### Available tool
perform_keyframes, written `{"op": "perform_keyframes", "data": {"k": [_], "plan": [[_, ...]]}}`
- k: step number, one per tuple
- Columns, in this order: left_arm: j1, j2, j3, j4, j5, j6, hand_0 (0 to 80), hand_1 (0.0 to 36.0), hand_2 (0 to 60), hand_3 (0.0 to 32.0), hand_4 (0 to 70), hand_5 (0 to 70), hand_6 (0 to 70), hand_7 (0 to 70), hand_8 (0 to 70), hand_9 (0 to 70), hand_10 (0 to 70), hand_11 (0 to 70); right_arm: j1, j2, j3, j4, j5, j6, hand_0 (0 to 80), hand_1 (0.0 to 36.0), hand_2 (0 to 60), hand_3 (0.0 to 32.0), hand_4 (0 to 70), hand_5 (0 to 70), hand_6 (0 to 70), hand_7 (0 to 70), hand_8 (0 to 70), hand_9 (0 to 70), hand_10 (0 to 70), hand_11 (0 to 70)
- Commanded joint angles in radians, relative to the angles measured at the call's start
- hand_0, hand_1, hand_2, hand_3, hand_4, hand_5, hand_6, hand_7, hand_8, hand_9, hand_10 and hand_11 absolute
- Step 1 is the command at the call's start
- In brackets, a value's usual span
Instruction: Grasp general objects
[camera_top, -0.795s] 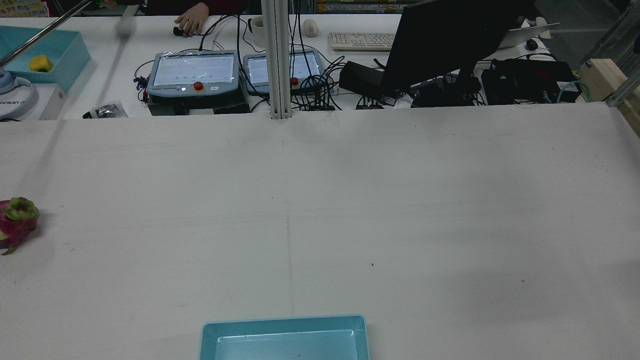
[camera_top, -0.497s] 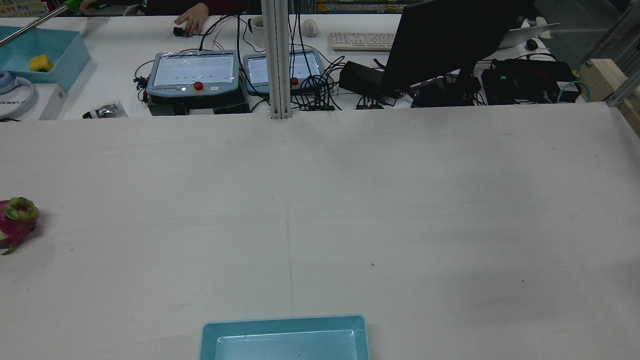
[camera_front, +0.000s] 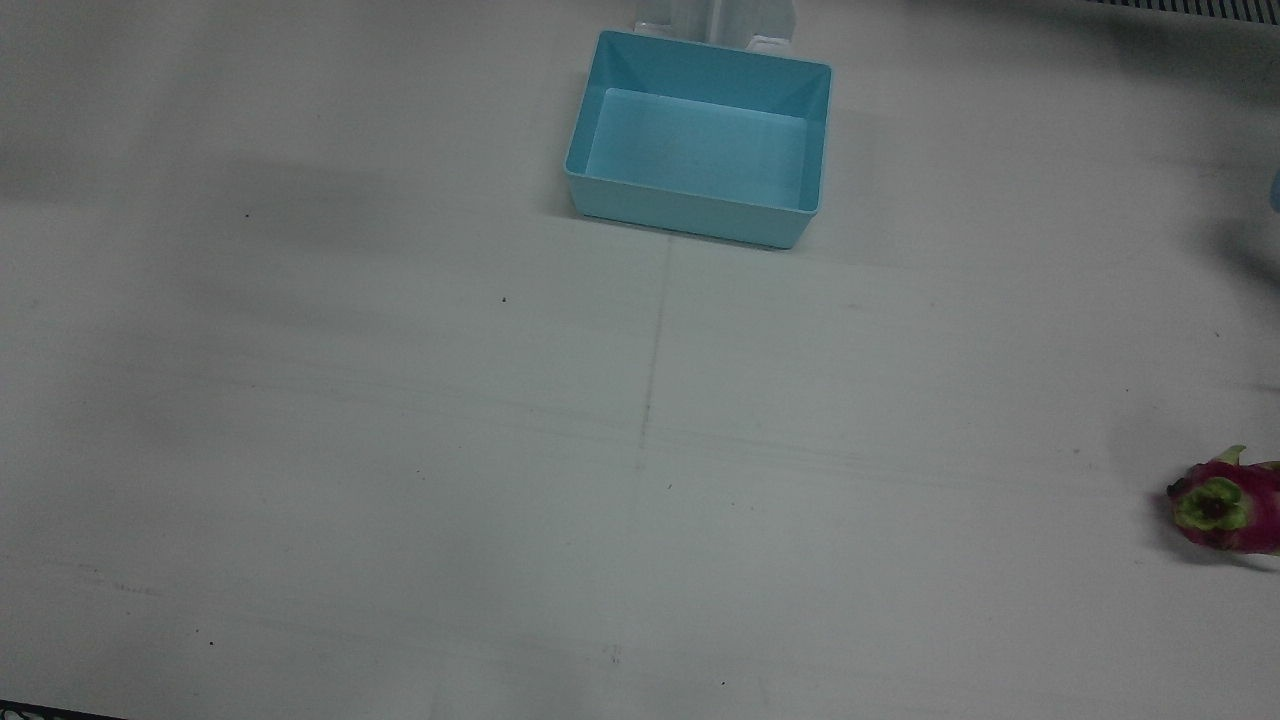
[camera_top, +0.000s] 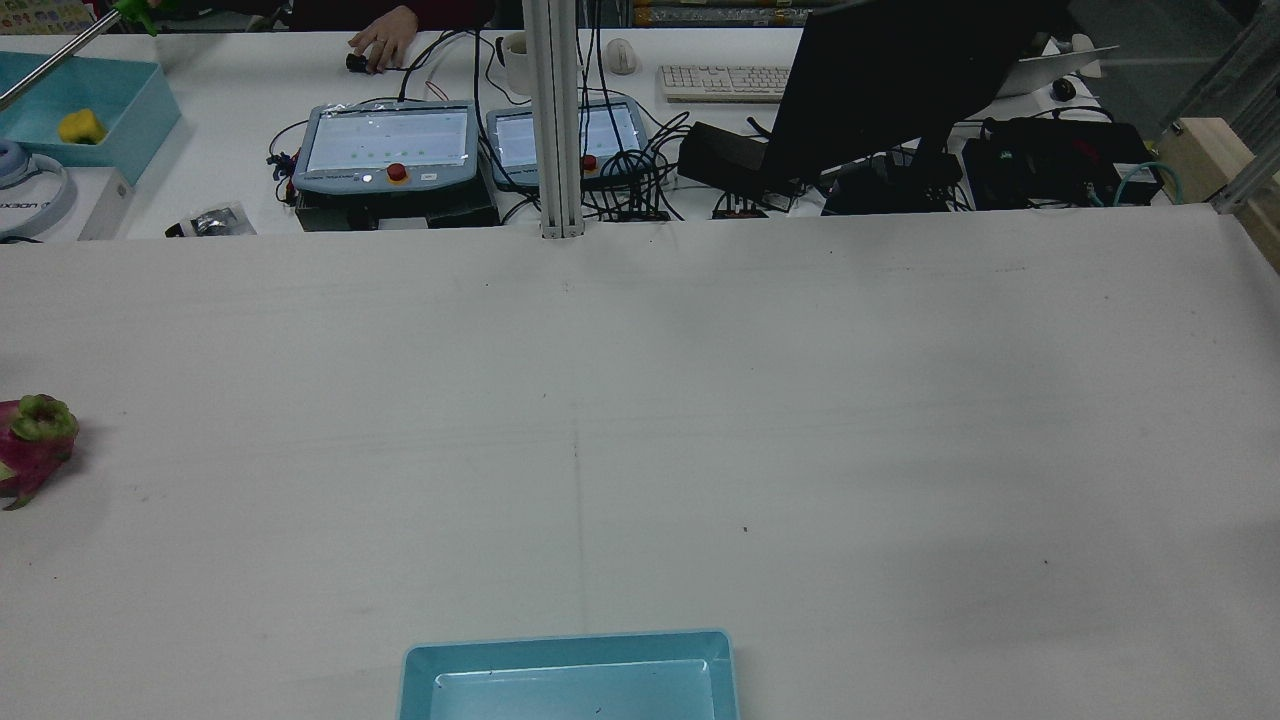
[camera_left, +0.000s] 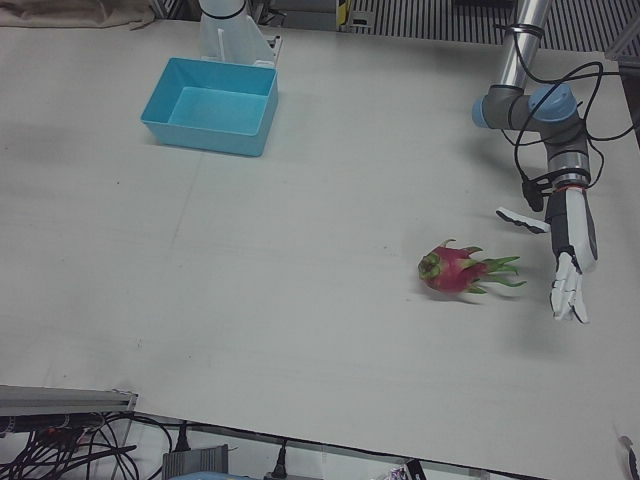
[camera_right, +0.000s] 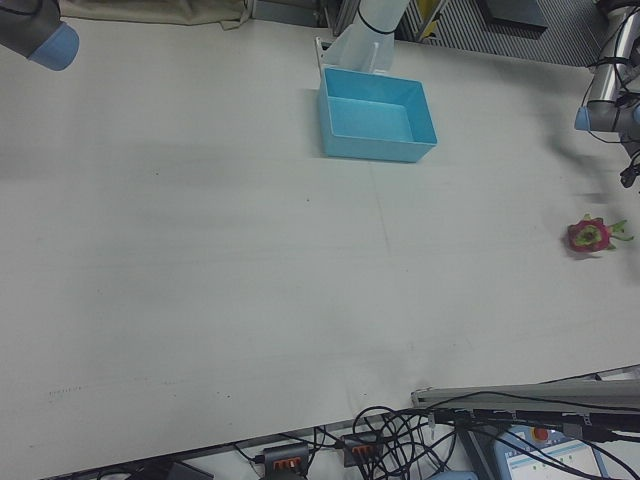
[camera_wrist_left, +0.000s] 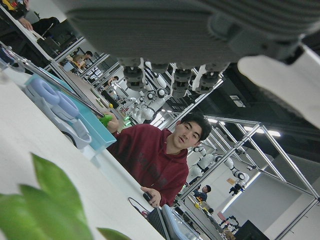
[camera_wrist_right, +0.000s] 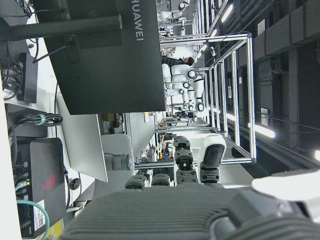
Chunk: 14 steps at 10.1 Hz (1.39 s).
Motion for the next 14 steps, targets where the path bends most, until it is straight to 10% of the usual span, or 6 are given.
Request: {"op": "perform_keyframes", "data": {"k": [1,7,8,9,12,14], "plan": [[-0.008,0.052,-0.313,0.246,0.077,0.139,44.6,0.8,0.0,0.0,13.9,2.4,11.4,20.2,5.1,2.6,0.0,0.0,0.000,0.000,0.002,0.000,0.000,0.000,0.0,0.0,0.0,0.0,0.0,0.0,0.0,0.0,0.0,0.0,0.0,0.0],[0.008,0.044,-0.459,0.421,0.123,0.545,46.5,6.1,0.0,0.0,2.4,0.0,0.0,12.7,0.0,1.1,0.0,0.0,0.000,0.000,0.001,0.000,0.000,0.000,0.0,0.0,0.0,0.0,0.0,0.0,0.0,0.0,0.0,0.0,0.0,0.0],[0.040,-0.028,-0.456,0.531,0.122,0.561,47.6,8.3,0.0,5.8,0.0,0.0,0.0,9.7,0.0,0.5,0.0,0.0,0.000,0.000,0.001,0.000,0.000,0.000,0.0,0.0,0.0,0.0,0.0,0.0,0.0,0.0,0.0,0.0,0.0,0.0],[0.092,-0.097,-0.446,0.620,0.111,0.592,48.9,10.5,0.0,32.0,0.0,1.0,0.0,9.6,0.0,0.5,0.0,0.0,0.000,0.000,0.001,0.000,0.000,0.000,0.0,0.0,0.0,0.0,0.0,0.0,0.0,0.0,0.0,0.0,0.0,0.0],[0.104,-0.208,-0.241,0.644,0.092,0.641,50.5,13.7,0.0,32.0,0.0,0.0,0.0,5.4,0.0,0.0,0.0,0.0,0.000,0.000,0.001,0.000,0.000,0.000,0.0,0.0,0.0,0.0,0.0,0.0,0.0,0.0,0.0,0.0,0.0,0.0],[0.099,-0.188,-0.243,0.677,0.067,0.639,47.7,11.1,0.0,32.0,0.0,0.0,0.0,6.0,0.0,0.0,0.0,0.0,0.000,0.000,0.001,0.000,0.000,0.000,0.0,0.0,0.0,0.0,0.0,0.0,0.0,0.0,0.0,0.0,0.0,0.0]]}}
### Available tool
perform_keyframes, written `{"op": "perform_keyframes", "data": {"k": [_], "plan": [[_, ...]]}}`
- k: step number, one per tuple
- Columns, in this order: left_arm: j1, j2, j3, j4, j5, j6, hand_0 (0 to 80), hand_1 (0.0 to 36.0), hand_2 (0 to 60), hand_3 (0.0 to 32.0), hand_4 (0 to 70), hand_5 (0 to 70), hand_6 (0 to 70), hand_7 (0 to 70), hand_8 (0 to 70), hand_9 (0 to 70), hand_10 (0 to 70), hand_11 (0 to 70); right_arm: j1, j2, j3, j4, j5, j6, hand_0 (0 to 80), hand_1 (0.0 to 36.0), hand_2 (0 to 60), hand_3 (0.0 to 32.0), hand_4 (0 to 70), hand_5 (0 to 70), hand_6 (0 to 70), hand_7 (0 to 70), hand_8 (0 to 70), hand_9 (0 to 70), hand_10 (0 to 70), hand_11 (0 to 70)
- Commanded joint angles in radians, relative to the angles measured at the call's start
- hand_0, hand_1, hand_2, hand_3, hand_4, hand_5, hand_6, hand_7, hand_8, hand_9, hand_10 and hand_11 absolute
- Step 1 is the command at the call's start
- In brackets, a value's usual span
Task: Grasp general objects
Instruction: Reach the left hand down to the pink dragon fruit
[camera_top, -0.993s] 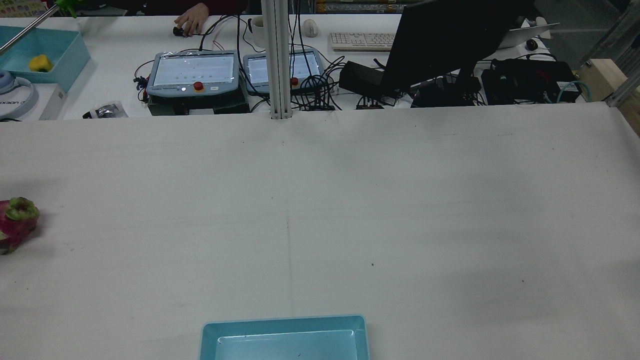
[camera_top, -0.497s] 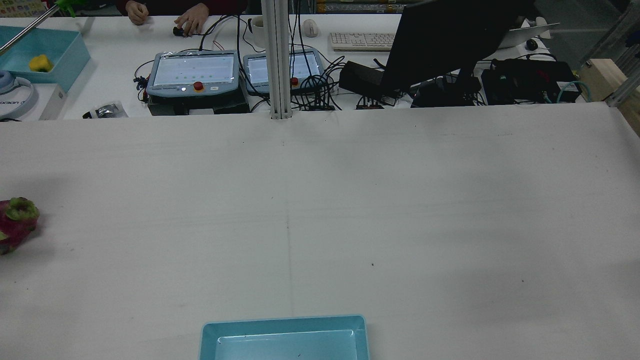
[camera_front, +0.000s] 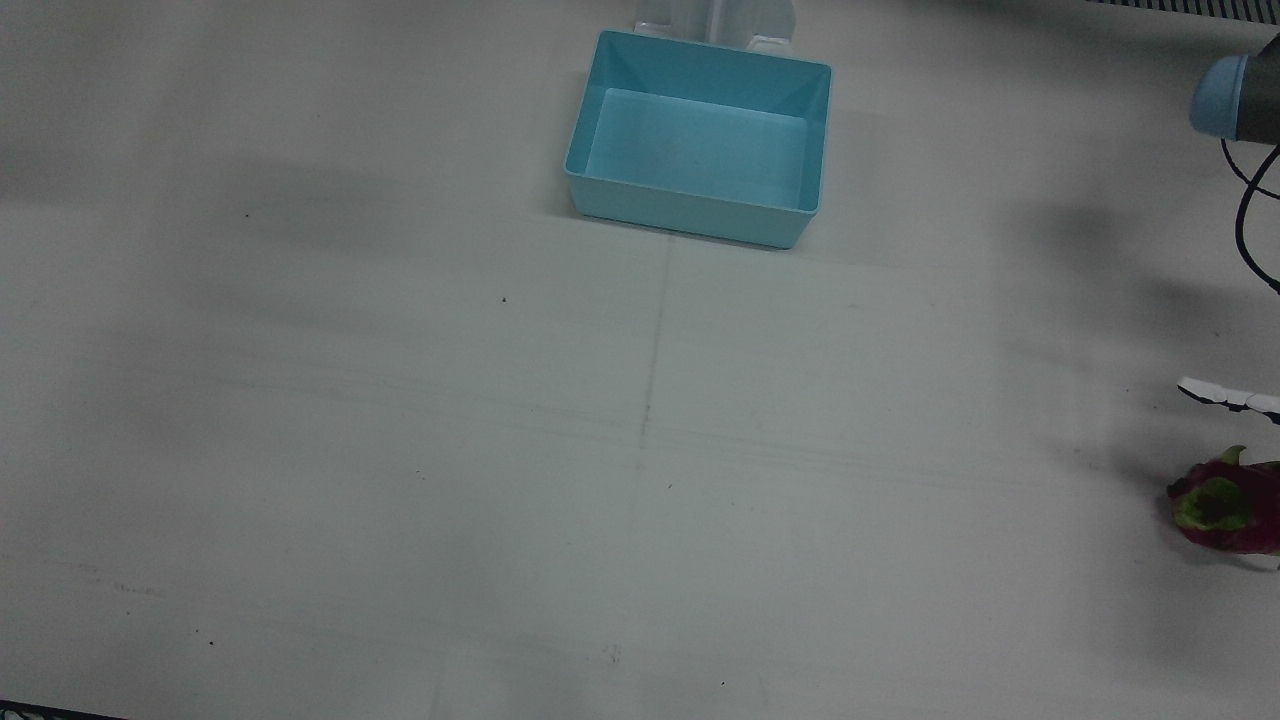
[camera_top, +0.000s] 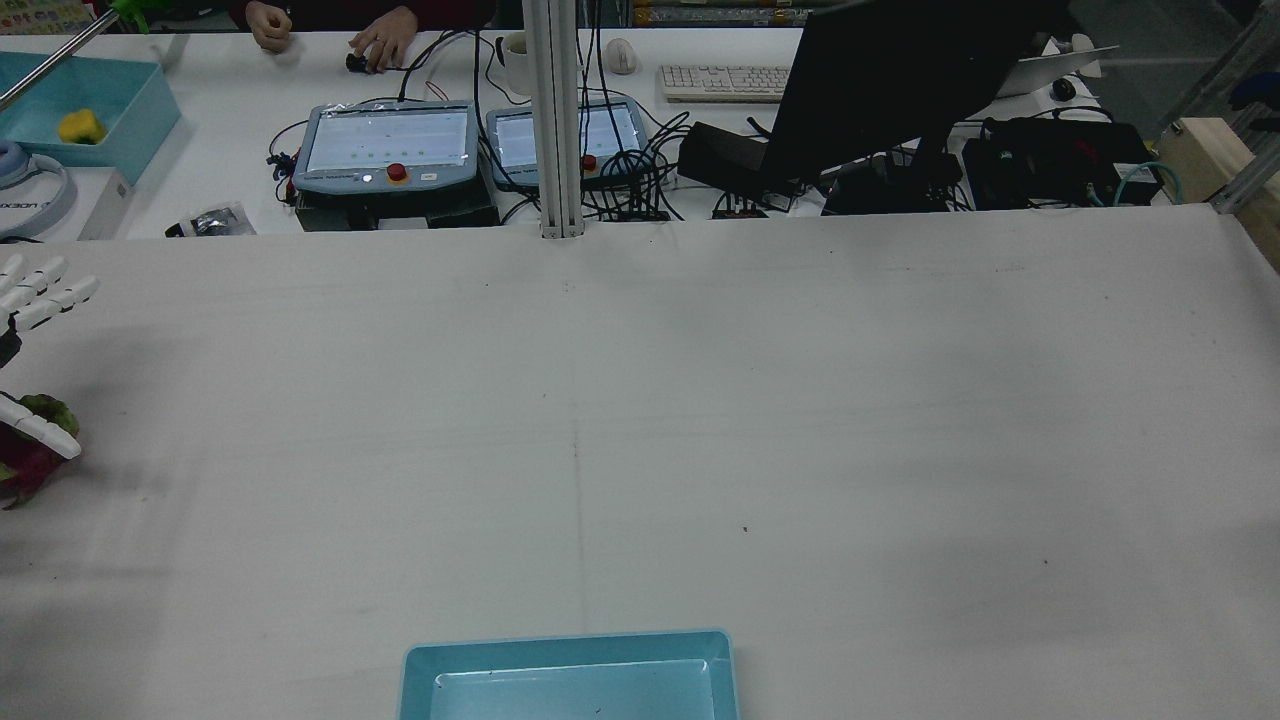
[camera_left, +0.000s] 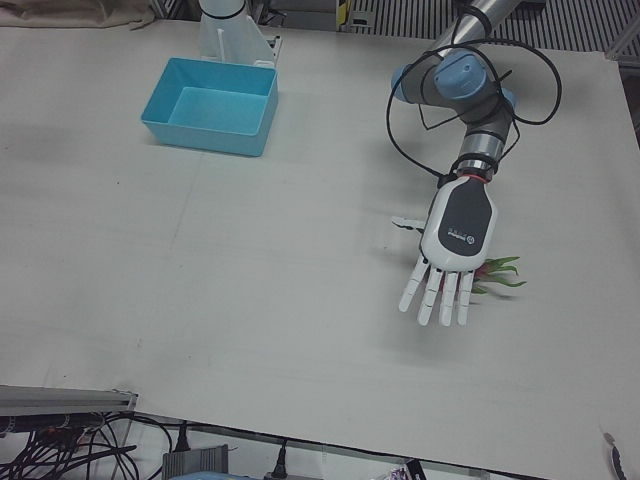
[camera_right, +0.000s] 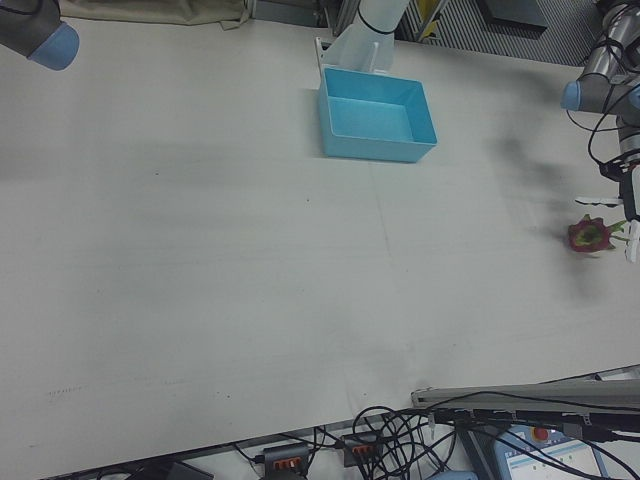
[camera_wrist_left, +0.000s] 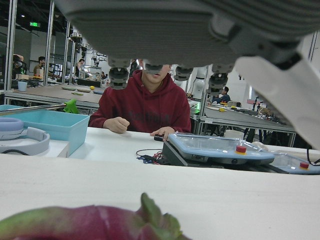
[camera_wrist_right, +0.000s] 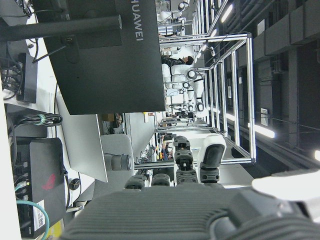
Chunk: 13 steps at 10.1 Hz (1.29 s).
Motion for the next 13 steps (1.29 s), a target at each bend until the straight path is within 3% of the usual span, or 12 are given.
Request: {"op": "perform_keyframes", "data": {"k": [1,4,5,10,12,13], "plan": [[-0.003,-0.006,0.029,0.092,-0.037,-0.002,47.4,11.0,0.0,32.0,0.0,0.0,0.0,5.2,0.0,0.0,0.0,0.0,0.000,0.000,0.000,0.000,0.000,0.000,0.0,0.0,0.0,0.0,0.0,0.0,0.0,0.0,0.0,0.0,0.0,0.0],[-0.005,0.103,-0.133,0.199,-0.031,-0.107,46.7,10.4,0.0,32.0,0.0,0.0,0.0,2.2,0.0,0.0,0.0,0.0,0.000,0.000,0.000,0.000,0.000,0.000,0.0,0.0,0.0,0.0,0.0,0.0,0.0,0.0,0.0,0.0,0.0,0.0],[0.000,0.095,-0.125,0.227,-0.028,-0.112,46.0,9.5,0.0,32.0,0.0,0.0,0.0,0.8,0.0,0.0,0.0,0.0,0.000,0.000,0.000,0.000,0.000,0.000,0.0,0.0,0.0,0.0,0.0,0.0,0.0,0.0,0.0,0.0,0.0,0.0],[0.001,0.065,0.053,0.094,-0.028,-0.200,45.3,7.1,0.0,32.0,0.0,0.0,0.0,3.4,0.0,0.0,0.0,0.0,-0.001,0.000,0.000,0.000,0.000,0.000,0.0,0.0,0.0,0.0,0.0,0.0,0.0,0.0,0.0,0.0,0.0,0.0],[0.001,0.032,0.159,0.047,-0.025,-0.256,46.4,9.2,0.0,32.0,0.0,0.0,0.0,5.6,0.0,0.0,0.0,0.0,0.000,0.000,0.000,0.000,0.000,0.000,0.0,0.0,0.0,0.0,0.0,0.0,0.0,0.0,0.0,0.0,0.0,0.0],[0.001,0.032,0.161,0.045,-0.025,-0.258,46.7,9.5,0.0,32.0,0.0,0.0,0.0,6.2,0.0,0.0,0.0,0.0,0.000,0.000,0.000,0.000,0.000,0.000,0.0,0.0,0.0,0.0,0.0,0.0,0.0,0.0,0.0,0.0,0.0,0.0]]}}
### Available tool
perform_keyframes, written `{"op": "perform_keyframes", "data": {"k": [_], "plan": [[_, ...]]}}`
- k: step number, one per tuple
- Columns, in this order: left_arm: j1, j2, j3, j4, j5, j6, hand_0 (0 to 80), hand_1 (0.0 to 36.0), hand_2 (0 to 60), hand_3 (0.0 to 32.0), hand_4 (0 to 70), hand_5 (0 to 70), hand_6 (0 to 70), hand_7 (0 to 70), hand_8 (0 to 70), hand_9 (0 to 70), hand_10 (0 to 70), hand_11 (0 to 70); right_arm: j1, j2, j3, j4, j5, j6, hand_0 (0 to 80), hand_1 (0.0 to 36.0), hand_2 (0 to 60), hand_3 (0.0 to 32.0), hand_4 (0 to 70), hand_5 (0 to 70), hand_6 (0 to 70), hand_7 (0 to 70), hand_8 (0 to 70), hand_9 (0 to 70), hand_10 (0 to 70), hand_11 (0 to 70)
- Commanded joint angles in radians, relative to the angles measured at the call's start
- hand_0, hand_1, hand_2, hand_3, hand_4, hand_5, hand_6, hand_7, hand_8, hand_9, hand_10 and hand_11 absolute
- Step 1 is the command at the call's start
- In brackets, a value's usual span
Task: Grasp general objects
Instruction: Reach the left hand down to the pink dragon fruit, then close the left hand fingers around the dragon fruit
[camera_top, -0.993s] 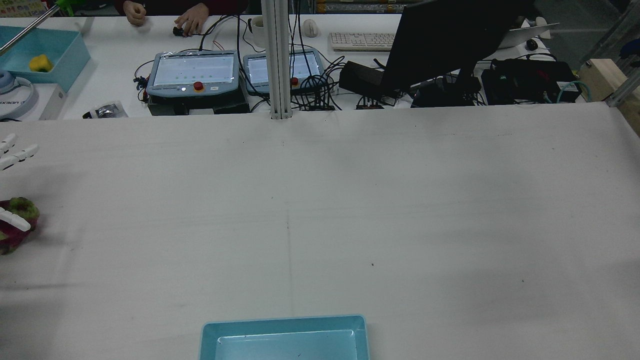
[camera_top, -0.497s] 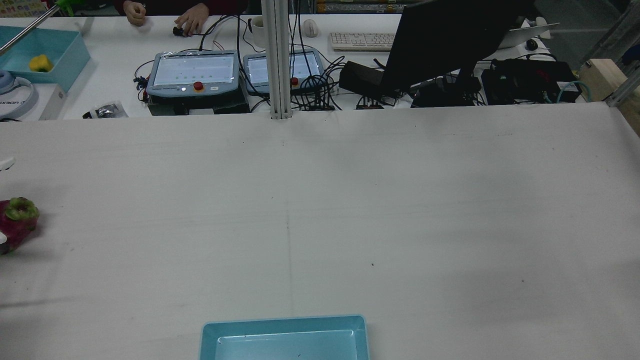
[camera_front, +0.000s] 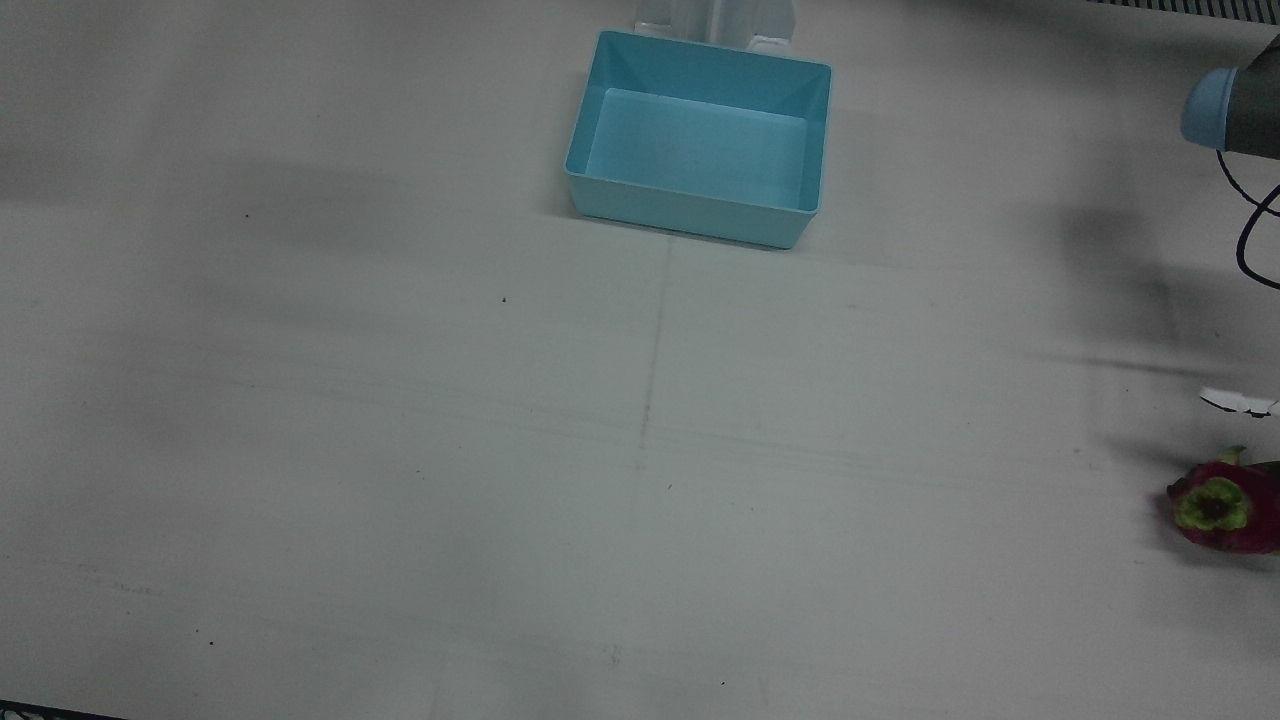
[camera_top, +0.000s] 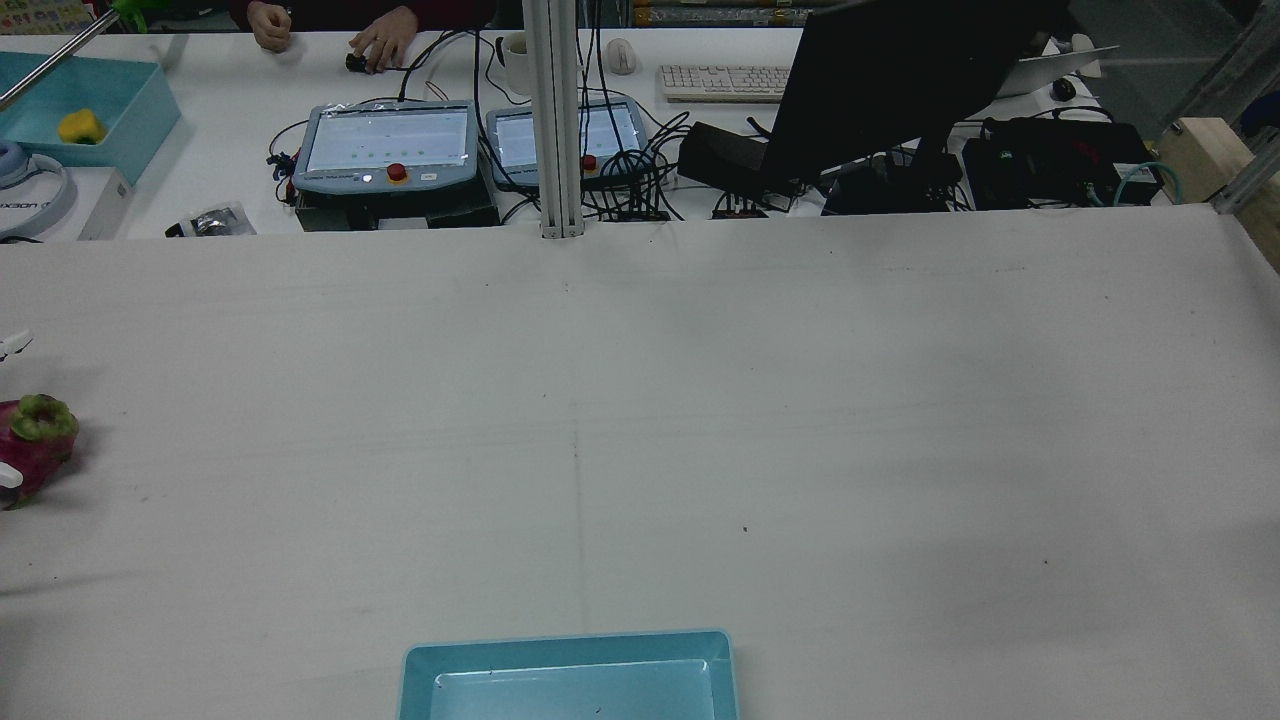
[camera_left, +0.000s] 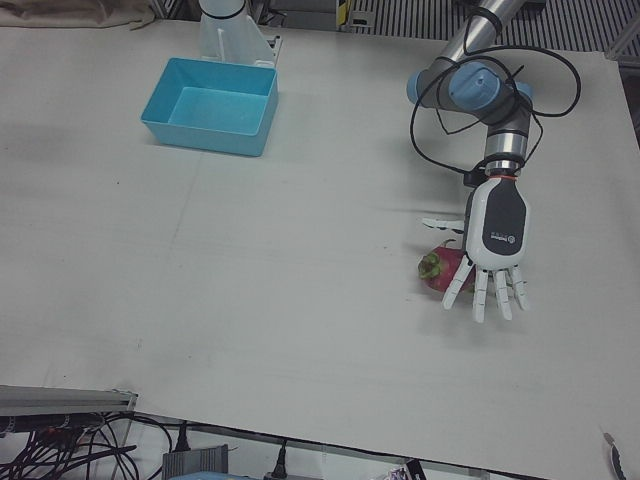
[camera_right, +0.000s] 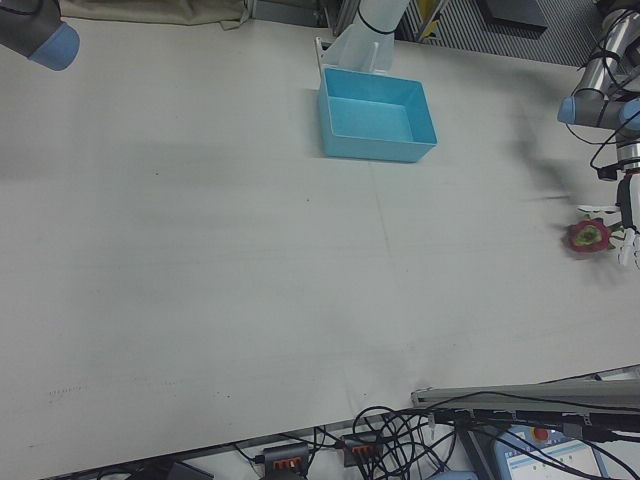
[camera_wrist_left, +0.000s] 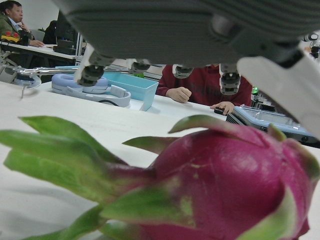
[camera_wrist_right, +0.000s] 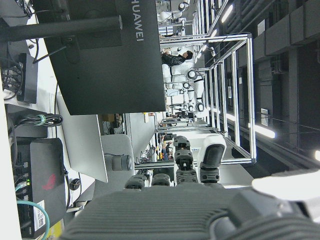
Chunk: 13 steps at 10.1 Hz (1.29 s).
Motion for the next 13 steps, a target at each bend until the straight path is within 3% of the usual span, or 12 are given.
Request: {"op": "perform_keyframes", "data": {"k": [1,13], "plan": [[0.000,-0.025,0.068,-0.032,0.003,-0.038,46.5,9.2,0.0,32.0,0.0,0.0,0.0,6.1,0.0,0.0,0.0,0.0,0.001,0.000,0.000,0.000,0.000,0.000,0.0,0.0,0.0,0.0,0.0,0.0,0.0,0.0,0.0,0.0,0.0,0.0],[0.051,-0.025,0.067,-0.026,-0.002,-0.063,46.4,8.2,0.0,32.0,0.0,0.2,0.0,3.1,0.0,0.0,0.0,0.3,0.001,0.000,0.000,0.000,0.000,0.000,0.0,0.0,0.0,0.0,0.0,0.0,0.0,0.0,0.0,0.0,0.0,0.0]]}}
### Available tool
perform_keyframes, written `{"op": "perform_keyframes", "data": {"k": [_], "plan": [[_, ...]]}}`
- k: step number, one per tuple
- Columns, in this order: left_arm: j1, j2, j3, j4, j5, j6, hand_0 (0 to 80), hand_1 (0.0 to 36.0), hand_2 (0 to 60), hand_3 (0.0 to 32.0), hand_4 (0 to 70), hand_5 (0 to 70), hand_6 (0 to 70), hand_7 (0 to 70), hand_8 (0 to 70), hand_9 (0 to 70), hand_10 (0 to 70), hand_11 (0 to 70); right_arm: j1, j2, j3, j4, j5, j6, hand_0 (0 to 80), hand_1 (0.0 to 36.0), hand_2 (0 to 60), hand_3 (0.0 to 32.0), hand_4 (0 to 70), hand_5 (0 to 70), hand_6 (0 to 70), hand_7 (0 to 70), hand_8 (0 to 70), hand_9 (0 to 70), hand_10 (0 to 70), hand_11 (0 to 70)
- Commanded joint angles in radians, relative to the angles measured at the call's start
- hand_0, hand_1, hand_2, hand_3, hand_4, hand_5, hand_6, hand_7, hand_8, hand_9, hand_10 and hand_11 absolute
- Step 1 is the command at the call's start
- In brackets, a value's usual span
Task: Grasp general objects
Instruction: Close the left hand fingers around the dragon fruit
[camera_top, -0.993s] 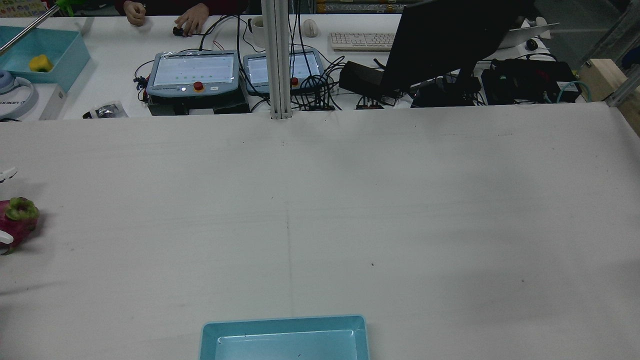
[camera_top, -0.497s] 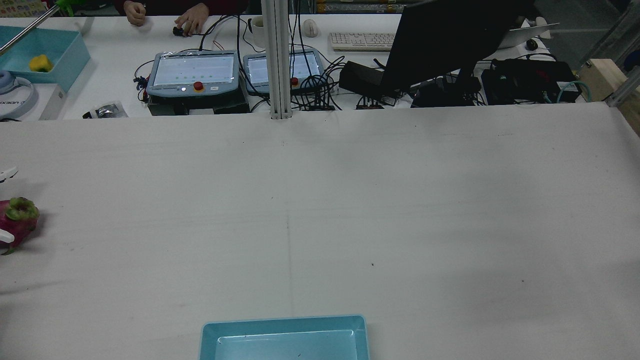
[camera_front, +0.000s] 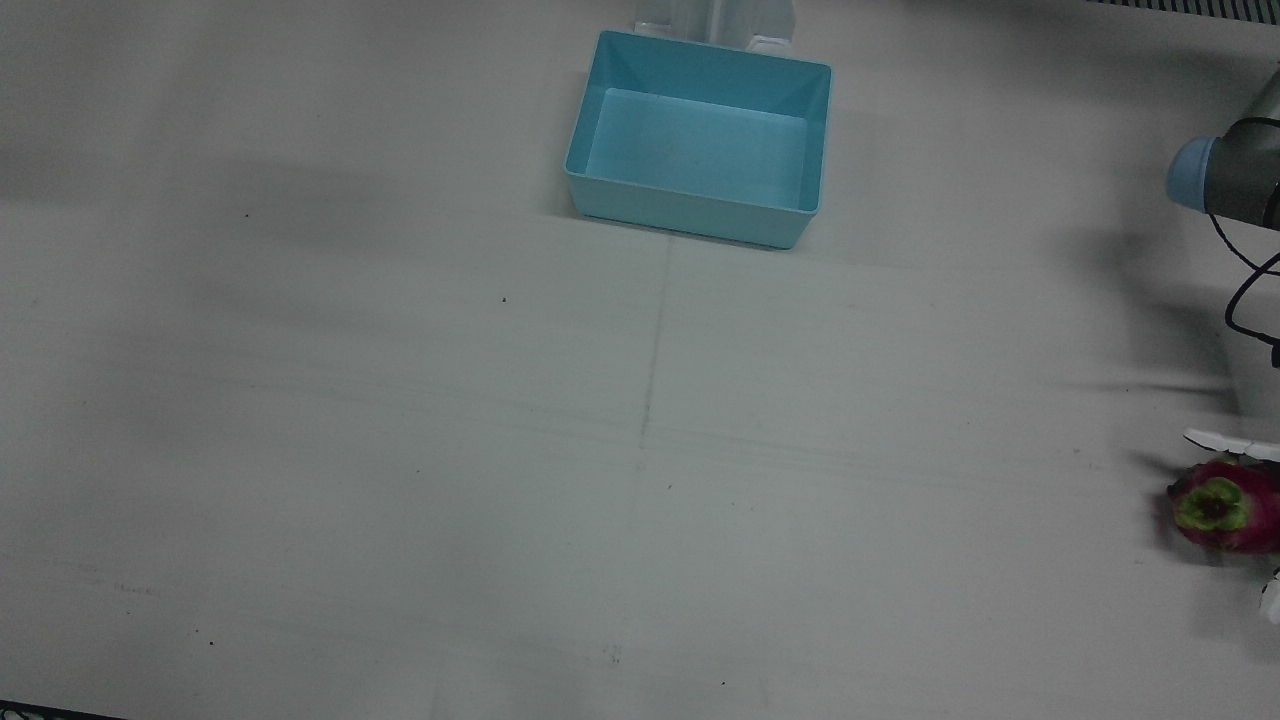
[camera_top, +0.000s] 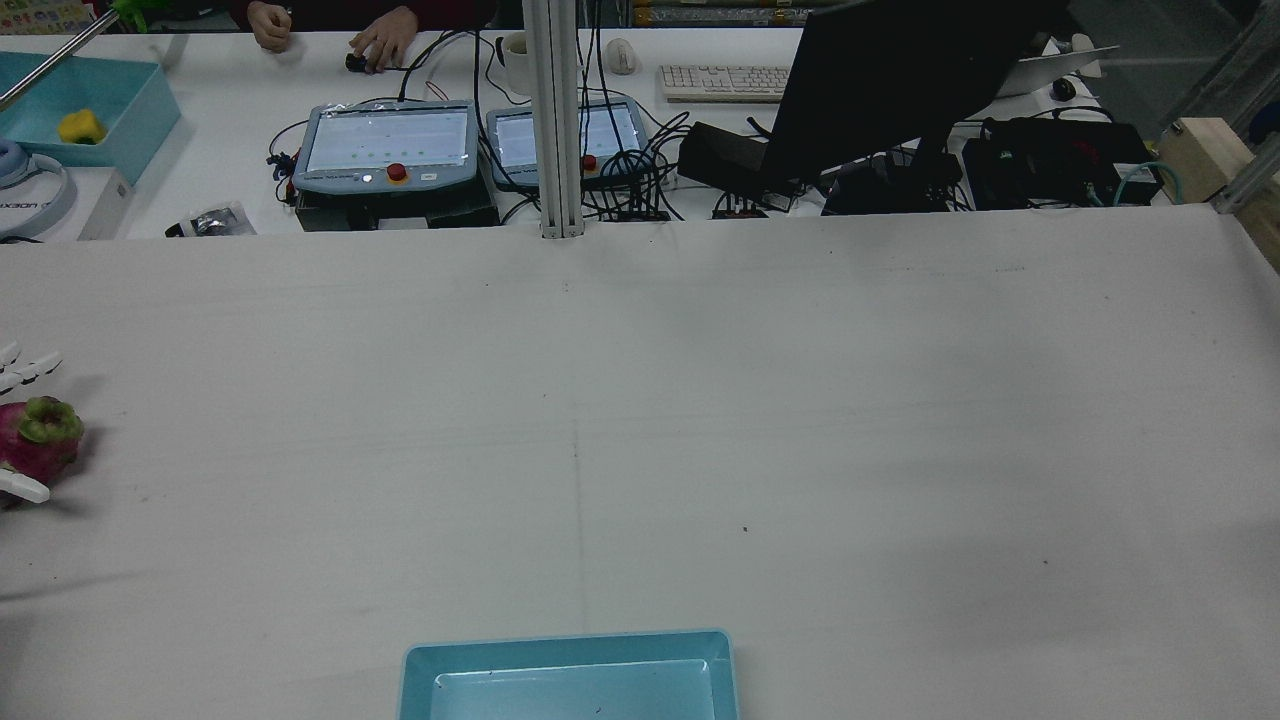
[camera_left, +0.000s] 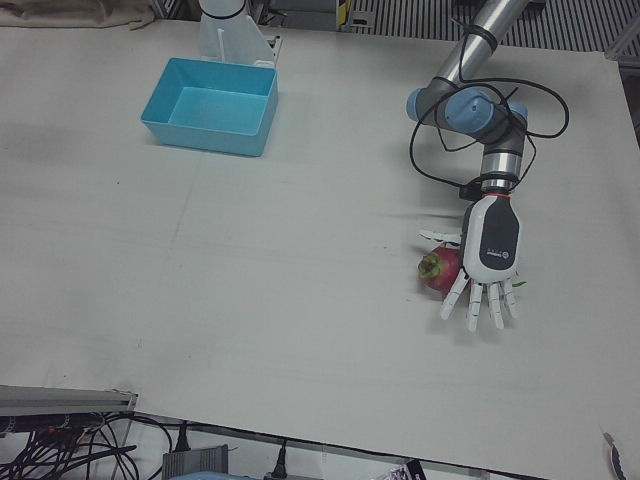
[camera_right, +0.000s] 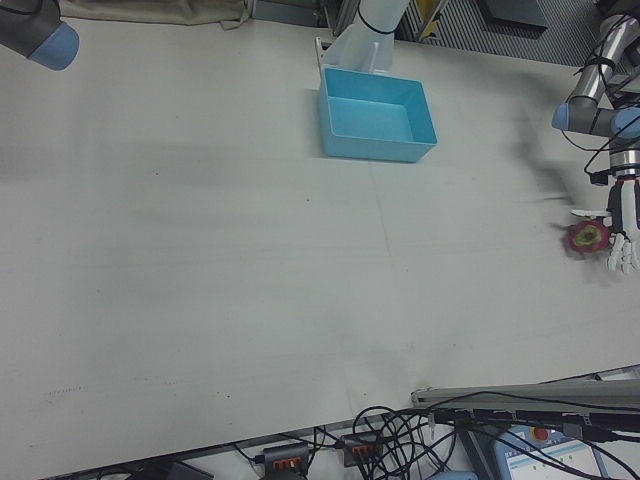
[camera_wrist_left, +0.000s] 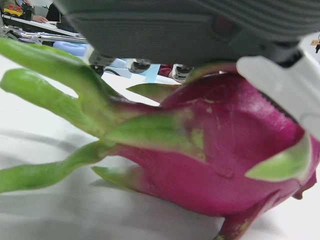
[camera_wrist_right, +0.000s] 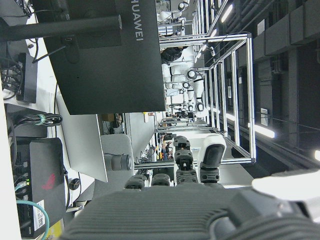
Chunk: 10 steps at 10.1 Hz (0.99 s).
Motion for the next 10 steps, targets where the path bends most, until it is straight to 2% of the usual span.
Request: {"op": "perform_keyframes", "data": {"k": [1,2,3,4,5,6,7,8,9,10], "plan": [[0.006,0.000,0.008,-0.023,-0.012,0.000,46.4,8.2,0.0,32.0,0.0,0.2,0.0,3.1,0.0,0.0,0.0,0.0,0.000,0.000,0.000,0.000,0.000,0.000,0.0,0.0,0.0,0.0,0.0,0.0,0.0,0.0,0.0,0.0,0.0,0.0],[0.006,0.001,0.009,-0.032,-0.019,0.000,46.4,8.1,0.0,31.8,0.0,0.3,0.0,3.3,0.0,0.0,0.0,0.0,-0.002,0.000,0.000,0.000,0.000,0.000,0.0,0.0,0.0,0.0,0.0,0.0,0.0,0.0,0.0,0.0,0.0,0.0],[0.005,0.007,0.009,-0.040,-0.051,0.000,46.5,8.1,0.0,26.4,0.0,1.5,0.0,4.5,0.0,0.0,0.0,0.4,0.000,0.000,0.000,0.000,0.000,0.000,0.0,0.0,0.0,0.0,0.0,0.0,0.0,0.0,0.0,0.0,0.0,0.0],[0.008,0.009,0.011,-0.043,-0.084,0.003,46.3,7.4,0.0,4.4,0.0,3.7,1.8,7.7,0.0,0.1,1.2,2.6,-0.002,0.000,0.000,0.000,0.000,0.000,0.0,0.0,0.0,0.0,0.0,0.0,0.0,0.0,0.0,0.0,0.0,0.0],[0.017,0.009,0.017,-0.045,-0.094,0.009,46.1,6.1,0.0,0.0,5.2,7.1,9.0,13.8,1.5,1.3,4.3,6.9,0.000,0.000,0.000,0.000,0.000,0.000,0.0,0.0,0.0,0.0,0.0,0.0,0.0,0.0,0.0,0.0,0.0,0.0],[0.022,0.009,0.035,-0.058,-0.115,0.009,46.0,5.3,0.0,0.0,9.4,10.4,14.0,19.8,6.1,2.5,10.9,16.3,0.000,0.000,0.000,0.000,0.000,0.000,0.0,0.0,0.0,0.0,0.0,0.0,0.0,0.0,0.0,0.0,0.0,0.0],[0.037,0.009,0.061,-0.081,-0.129,0.009,43.1,1.4,0.0,0.0,16.3,18.3,26.4,30.7,15.9,5.4,36.6,51.8,0.000,0.000,0.000,0.000,0.000,0.000,0.0,0.0,0.0,0.0,0.0,0.0,0.0,0.0,0.0,0.0,0.0,0.0],[0.055,0.007,0.077,-0.086,-0.149,0.011,40.4,0.0,0.2,0.0,29.9,28.0,46.4,41.2,30.4,20.3,57.6,70.0,0.000,0.000,0.000,0.000,0.000,0.000,0.0,0.0,0.0,0.0,0.0,0.0,0.0,0.0,0.0,0.0,0.0,0.0],[0.080,0.004,0.078,-0.083,-0.173,0.009,39.2,0.0,6.4,0.0,48.0,37.4,64.6,49.5,44.0,36.9,70.0,70.0,0.000,0.000,0.000,0.000,0.000,0.000,0.0,0.0,0.0,0.0,0.0,0.0,0.0,0.0,0.0,0.0,0.0,0.0],[0.089,0.004,0.077,-0.082,-0.189,0.008,37.9,0.0,14.5,0.0,62.4,44.4,70.0,52.2,53.8,48.7,70.0,70.0,-0.002,0.000,0.000,0.000,0.000,0.000,0.0,0.0,0.0,0.0,0.0,0.0,0.0,0.0,0.0,0.0,0.0,0.0]]}}
